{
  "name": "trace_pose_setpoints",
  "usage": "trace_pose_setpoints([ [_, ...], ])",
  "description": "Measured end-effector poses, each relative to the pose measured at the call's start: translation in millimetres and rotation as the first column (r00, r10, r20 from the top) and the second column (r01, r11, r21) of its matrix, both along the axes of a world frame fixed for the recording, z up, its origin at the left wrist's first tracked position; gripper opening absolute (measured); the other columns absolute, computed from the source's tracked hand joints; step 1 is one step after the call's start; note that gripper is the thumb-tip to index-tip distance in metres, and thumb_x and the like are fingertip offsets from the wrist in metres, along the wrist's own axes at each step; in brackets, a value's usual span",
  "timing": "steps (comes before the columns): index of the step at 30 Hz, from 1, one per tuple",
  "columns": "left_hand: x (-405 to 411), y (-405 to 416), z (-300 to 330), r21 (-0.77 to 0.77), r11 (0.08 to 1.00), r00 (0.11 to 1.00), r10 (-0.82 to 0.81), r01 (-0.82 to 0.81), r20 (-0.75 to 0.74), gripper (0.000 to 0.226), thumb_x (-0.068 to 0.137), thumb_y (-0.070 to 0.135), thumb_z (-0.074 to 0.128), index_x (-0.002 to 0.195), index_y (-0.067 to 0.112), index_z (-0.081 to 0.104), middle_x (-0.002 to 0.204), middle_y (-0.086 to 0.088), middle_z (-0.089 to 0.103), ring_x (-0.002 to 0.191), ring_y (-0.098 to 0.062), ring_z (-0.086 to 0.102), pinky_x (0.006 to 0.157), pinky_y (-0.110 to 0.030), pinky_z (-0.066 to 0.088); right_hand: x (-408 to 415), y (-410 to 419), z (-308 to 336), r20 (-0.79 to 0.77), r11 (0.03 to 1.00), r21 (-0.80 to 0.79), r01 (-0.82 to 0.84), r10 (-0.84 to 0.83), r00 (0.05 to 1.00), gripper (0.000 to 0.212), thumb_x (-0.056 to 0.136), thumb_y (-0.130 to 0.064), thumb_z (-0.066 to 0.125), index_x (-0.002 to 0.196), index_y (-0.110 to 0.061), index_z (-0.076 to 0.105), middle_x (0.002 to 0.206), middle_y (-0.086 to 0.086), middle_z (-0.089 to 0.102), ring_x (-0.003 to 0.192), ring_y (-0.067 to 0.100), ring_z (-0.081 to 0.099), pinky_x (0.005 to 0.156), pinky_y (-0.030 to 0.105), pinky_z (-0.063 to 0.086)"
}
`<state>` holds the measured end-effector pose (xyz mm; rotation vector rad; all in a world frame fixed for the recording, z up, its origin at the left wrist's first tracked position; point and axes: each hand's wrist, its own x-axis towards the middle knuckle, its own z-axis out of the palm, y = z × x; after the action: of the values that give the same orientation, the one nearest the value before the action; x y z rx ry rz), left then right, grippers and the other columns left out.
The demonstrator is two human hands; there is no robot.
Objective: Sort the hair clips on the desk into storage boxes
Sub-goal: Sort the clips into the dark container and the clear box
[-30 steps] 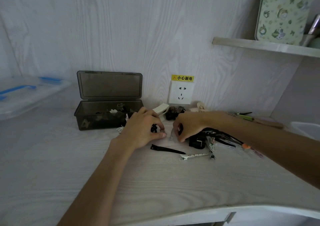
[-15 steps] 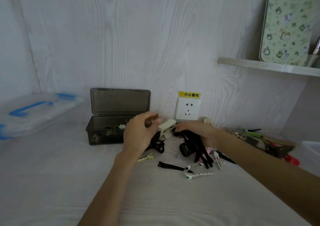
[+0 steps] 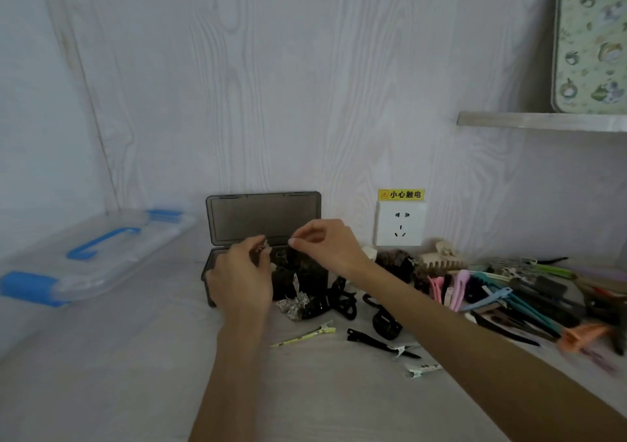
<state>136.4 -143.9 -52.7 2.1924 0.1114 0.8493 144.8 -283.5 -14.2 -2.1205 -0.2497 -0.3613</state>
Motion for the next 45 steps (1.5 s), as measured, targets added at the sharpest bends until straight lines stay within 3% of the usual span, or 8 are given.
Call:
trace_pose_setpoints([
  [6,-1,-5,5,-0.033,0.996,0.995,-0.078,0.08,0.058,0.038,0.089,0.028,0.059,0.126,0.023,0.057,0.117,0.002,0.067,0.108,-0.022,0.061,0.095,-0.041,0.046,-20,-32,-7,0.103,0.999,-0.044,-0.021,0.025,0.994,0.009,0.085,-0.022,0.066,0.091,-0.02,0.071,0.088,-0.009,0.071,0.084,0.003,0.064,0.077,0.01,0.044],
  [11,-18,-44,13,0.142,0.957,0.949,-0.275,0.254,0.157,0.031,0.091,0.019,0.057,0.121,0.024,0.06,0.114,0.008,0.066,0.105,-0.012,0.058,0.09,-0.031,0.048,-44,-123,-18,0.27,0.926,-0.118,0.36,-0.318,0.909,0.017,0.087,-0.011,0.059,0.093,-0.024,0.069,0.084,-0.005,0.071,0.078,0.007,0.063,0.074,0.023,0.051],
  [18,-19,-99,19,0.263,0.572,0.625,-0.752,0.777,-0.209,0.036,0.095,0.006,0.046,0.119,0.026,0.063,0.125,0.012,0.06,0.115,-0.003,0.053,0.095,-0.012,0.039,-42,-163,-22,0.135,0.857,-0.409,0.312,-0.281,0.95,0.026,0.09,-0.008,0.054,0.109,-0.017,0.069,0.105,0.003,0.07,0.08,0.009,0.058,0.079,0.022,0.048],
  [22,3,-131,26,0.303,0.612,0.683,-0.636,0.73,-0.361,0.035,0.09,0.006,0.051,0.118,0.023,0.063,0.118,0.001,0.064,0.108,-0.016,0.059,0.093,-0.027,0.046,-52,-154,-25,-0.102,0.885,-0.465,0.011,-0.066,0.993,0.037,0.092,-0.006,0.049,0.128,-0.014,0.052,0.12,0.003,0.056,0.074,0.004,0.055,0.061,0.003,0.044],
  [26,22,-150,18,0.478,0.615,0.769,-0.39,0.627,-0.507,0.024,0.085,0.011,0.058,0.108,0.014,0.064,0.107,-0.01,0.066,0.097,-0.024,0.062,0.08,-0.032,0.05,-46,-156,-33,-0.078,0.851,-0.522,0.052,-0.109,0.991,0.049,0.084,-0.004,0.052,0.132,-0.014,0.046,0.131,0.008,0.046,0.118,0.02,0.048,0.084,0.02,0.041],
  [31,28,-161,33,0.614,0.56,0.814,-0.218,0.557,-0.539,0.025,0.085,0.013,0.062,0.109,0.01,0.058,0.11,-0.009,0.061,0.102,-0.025,0.059,0.079,-0.03,0.044,-43,-161,-32,-0.06,0.867,-0.489,0.092,-0.139,0.989,0.036,0.078,-0.006,0.064,0.114,-0.011,0.065,0.109,0.005,0.065,0.062,0.009,0.058,0.047,0.015,0.049],
  [35,33,-157,37,0.665,0.481,0.811,-0.208,0.571,-0.546,0.025,0.086,0.017,0.064,0.11,0.01,0.059,0.113,-0.008,0.06,0.103,-0.024,0.058,0.074,-0.029,0.038,-38,-162,-37,-0.009,0.861,-0.481,0.164,-0.191,0.981,0.033,0.08,-0.011,0.066,0.113,-0.017,0.068,0.108,0.001,0.069,0.081,0.01,0.063,0.062,0.013,0.045],
  [45,47,-120,49,0.274,0.468,0.519,-0.545,0.84,-0.659,0.036,0.079,0.025,0.074,0.113,0.019,0.065,0.122,-0.002,0.063,0.106,-0.019,0.06,0.093,-0.03,0.048,-42,-165,-9,-0.064,0.927,0.258,0.273,-0.265,0.962,0.014,0.081,-0.021,0.07,0.095,-0.022,0.071,0.094,-0.008,0.068,0.083,0.002,0.064,0.065,0.009,0.046],
])
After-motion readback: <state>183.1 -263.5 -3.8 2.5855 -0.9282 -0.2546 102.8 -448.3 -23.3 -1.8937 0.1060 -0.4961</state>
